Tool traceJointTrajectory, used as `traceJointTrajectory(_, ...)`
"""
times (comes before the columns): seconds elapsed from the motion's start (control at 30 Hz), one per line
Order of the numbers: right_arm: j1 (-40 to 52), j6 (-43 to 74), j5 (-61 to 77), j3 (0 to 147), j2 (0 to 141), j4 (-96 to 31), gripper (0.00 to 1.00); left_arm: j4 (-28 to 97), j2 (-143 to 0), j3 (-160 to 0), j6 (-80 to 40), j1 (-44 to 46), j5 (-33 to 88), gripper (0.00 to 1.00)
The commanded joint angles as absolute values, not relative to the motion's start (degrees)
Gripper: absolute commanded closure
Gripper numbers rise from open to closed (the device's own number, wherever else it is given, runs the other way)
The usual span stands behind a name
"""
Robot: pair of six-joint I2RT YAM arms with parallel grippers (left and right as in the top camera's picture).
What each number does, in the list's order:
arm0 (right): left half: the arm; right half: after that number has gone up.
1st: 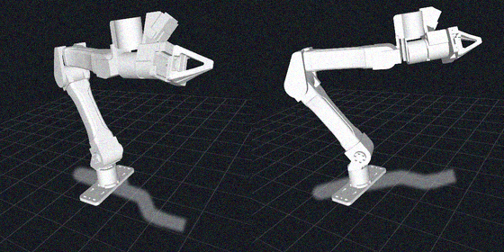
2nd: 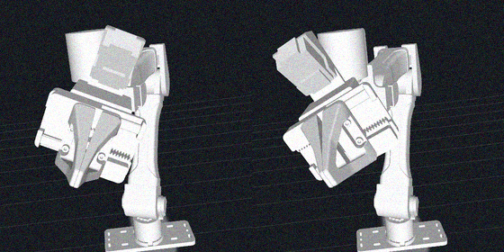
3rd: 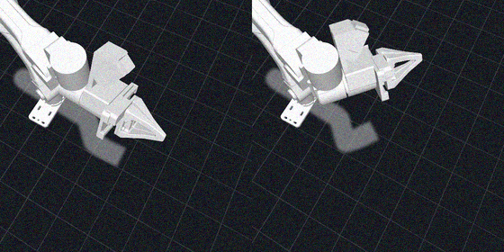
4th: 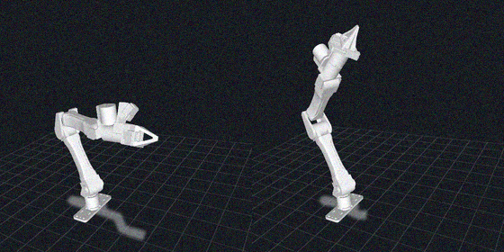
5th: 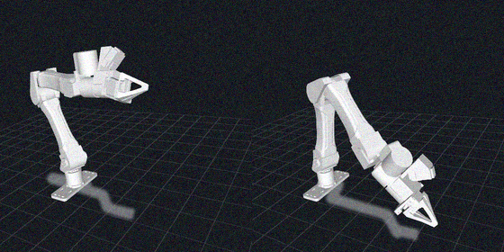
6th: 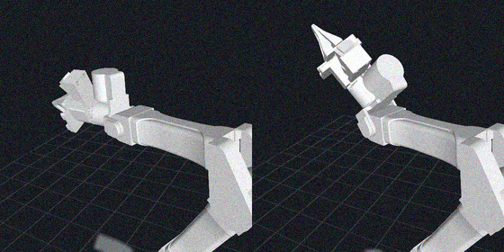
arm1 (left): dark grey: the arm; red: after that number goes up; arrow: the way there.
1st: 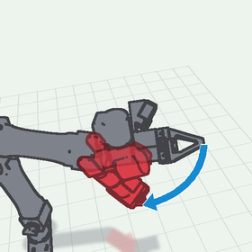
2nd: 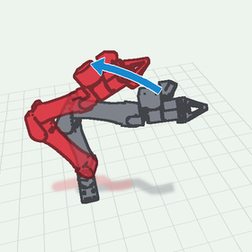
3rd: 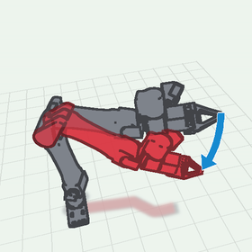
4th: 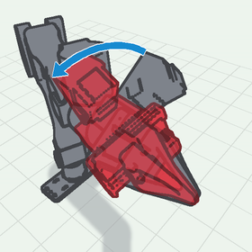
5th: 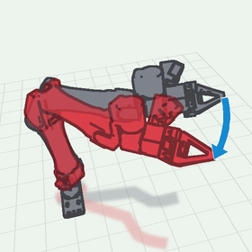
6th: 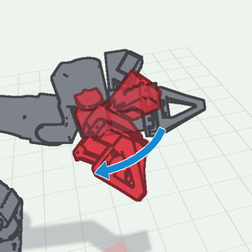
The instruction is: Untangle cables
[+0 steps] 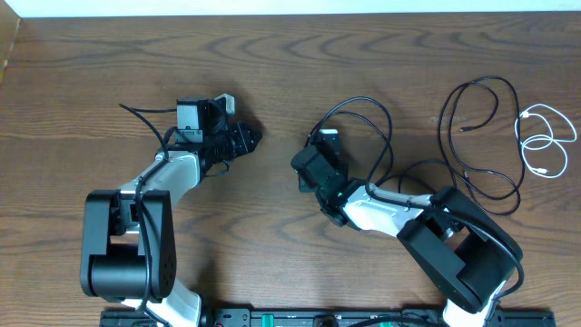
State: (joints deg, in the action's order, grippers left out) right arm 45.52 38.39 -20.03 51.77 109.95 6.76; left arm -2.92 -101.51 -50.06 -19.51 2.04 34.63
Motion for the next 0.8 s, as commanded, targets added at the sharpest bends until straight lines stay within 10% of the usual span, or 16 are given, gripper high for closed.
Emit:
traceJointTrajectory(0.0, 46.04, 39.11, -17.56, 50.74, 111.42, 4.69, 0.99, -2.92, -101.19, -49.82, -19.2, 2.17, 35.55, 0.66)
traceJointTrajectory(0.27, 43.05, 37.21, -8.91, 50.74, 105.03, 4.49, 0.98, -3.14, -101.19, -49.82, -19.2, 2.17, 35.57, 0.66)
traceJointTrajectory(0.47, 42.81, 37.26, -7.14, 50.74, 104.2, 7.75, 0.6, -3.14, -101.19, -49.82, -19.2, 2.17, 35.55, 0.66)
traceJointTrajectory(0.77, 46.02, 38.33, -14.26, 50.74, 106.69, 6.42, 0.46, -3.11, -101.19, -49.82, -19.2, 2.17, 35.55, 0.66)
